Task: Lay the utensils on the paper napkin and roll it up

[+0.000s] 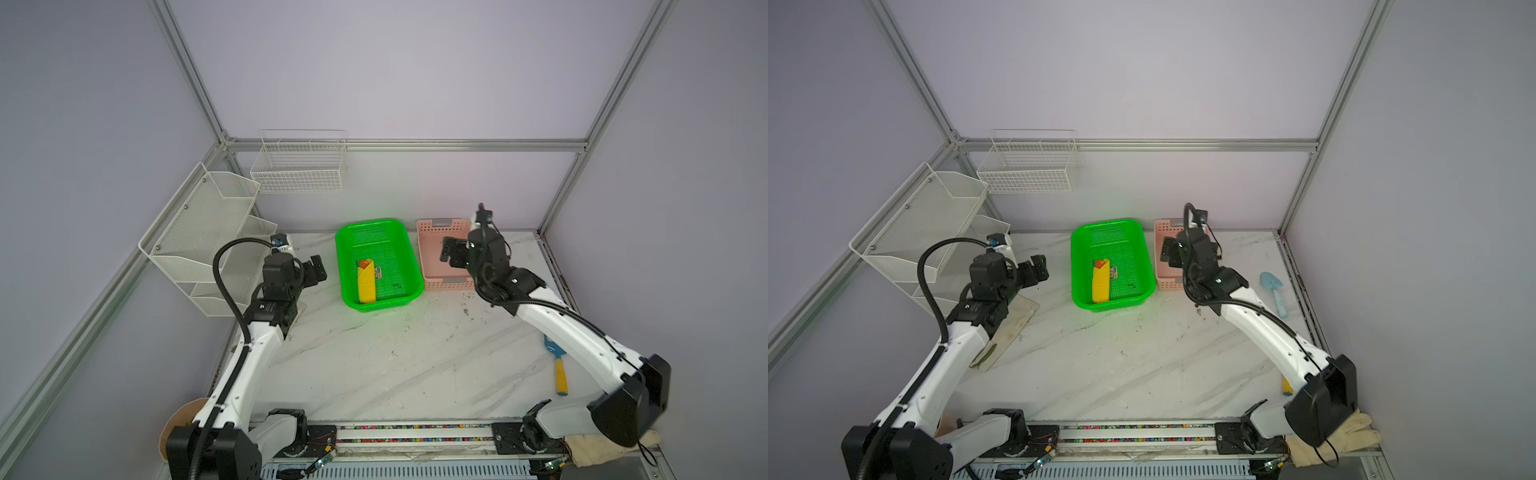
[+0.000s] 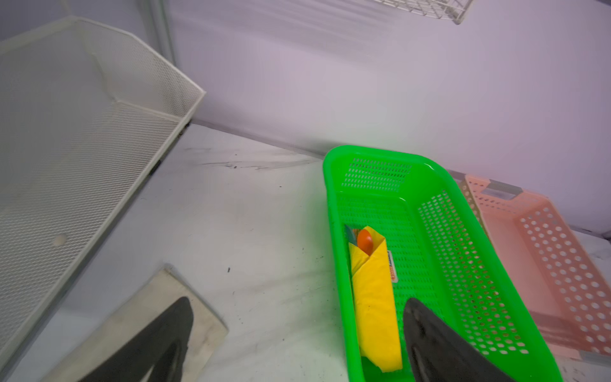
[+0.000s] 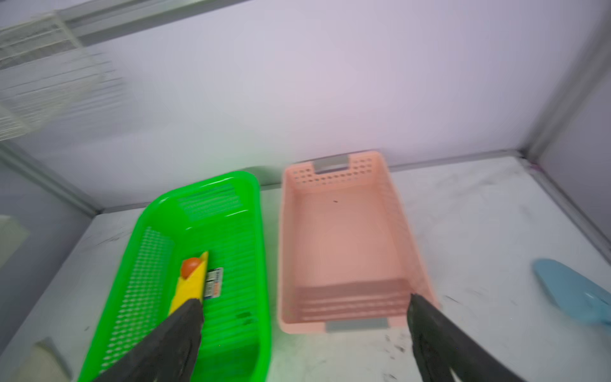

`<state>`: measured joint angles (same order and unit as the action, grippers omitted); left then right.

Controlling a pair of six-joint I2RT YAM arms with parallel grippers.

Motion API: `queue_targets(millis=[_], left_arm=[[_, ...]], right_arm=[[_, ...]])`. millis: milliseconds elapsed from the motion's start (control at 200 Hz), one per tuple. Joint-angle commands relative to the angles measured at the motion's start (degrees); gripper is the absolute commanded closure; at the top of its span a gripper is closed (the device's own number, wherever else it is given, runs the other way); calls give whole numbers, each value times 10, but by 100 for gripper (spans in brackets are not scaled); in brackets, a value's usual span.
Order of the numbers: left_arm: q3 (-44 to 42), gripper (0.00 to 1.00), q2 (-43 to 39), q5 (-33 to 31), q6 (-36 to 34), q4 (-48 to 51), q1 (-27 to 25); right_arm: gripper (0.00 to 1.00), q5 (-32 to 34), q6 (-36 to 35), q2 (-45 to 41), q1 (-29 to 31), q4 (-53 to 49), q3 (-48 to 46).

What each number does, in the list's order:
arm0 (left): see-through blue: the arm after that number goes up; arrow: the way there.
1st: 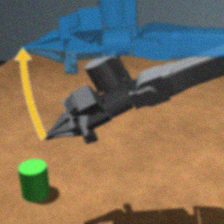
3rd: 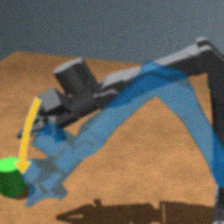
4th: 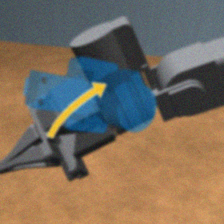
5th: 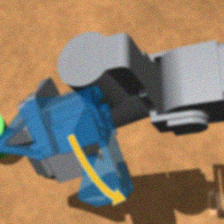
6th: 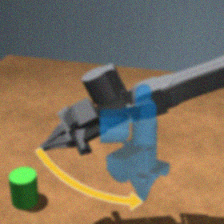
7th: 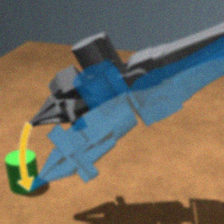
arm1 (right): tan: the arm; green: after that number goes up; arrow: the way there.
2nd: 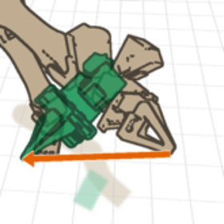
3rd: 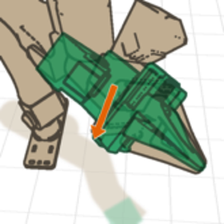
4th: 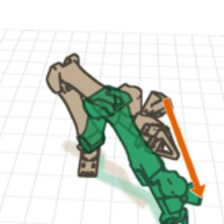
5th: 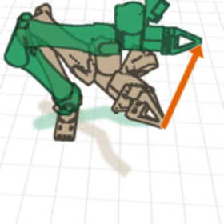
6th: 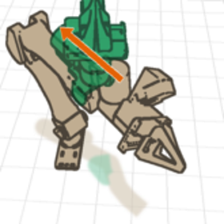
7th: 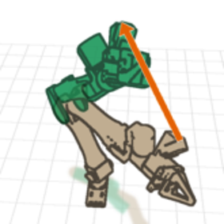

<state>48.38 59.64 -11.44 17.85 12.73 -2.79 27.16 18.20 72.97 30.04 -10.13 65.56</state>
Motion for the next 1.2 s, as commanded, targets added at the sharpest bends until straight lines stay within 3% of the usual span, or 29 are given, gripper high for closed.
queue_targets(millis=[0,155,340,505,585,675,765,880,950,990,1065,1145,1195], left_arm=[[-114,0,-38,-116,-14,-61,-8],[-208,0,-62,-189,-14,-109,-39],[-238,0,-25,-245,-21,-145,-57],[-290,0,37,-255,-51,-309,-57],[-267,0,70,-259,-59,-322,-58],[-280,0,106,-273,-87,-425,-58],[-267,0,140,-291,-90,-459,-57],[-277,0,188,-272,-130,-585,-57],[-276,0,235,-261,-169,-647,-57],[-283,0,262,-250,-174,-684,-55],[-312,0,302,-235,-219,-805,-62],[-316,0,286,-230,-204,-781,-62],[-314,0,284,-218,-201,-771,-59]], right_arm=[[3,159,21,-73,-23,85,-142],[3,210,-26,-126,-32,218,-300],[3,220,-53,-38,-48,347,-369],[3,197,-89,25,-80,574,-446],[3,189,-114,51,-89,663,-459],[3,163,-119,94,-117,754,-466],[3,149,-140,145,-131,836,-463],[3,151,-192,204,-138,901,-445],[3,100,-190,253,-165,972,-454],[3,76,-232,275,-169,1029,-458],[3,21,-227,270,-164,1036,-482],[3,-18,-245,326,-169,1167,-519],[3,-23,-259,332,-169,1156,-507]])
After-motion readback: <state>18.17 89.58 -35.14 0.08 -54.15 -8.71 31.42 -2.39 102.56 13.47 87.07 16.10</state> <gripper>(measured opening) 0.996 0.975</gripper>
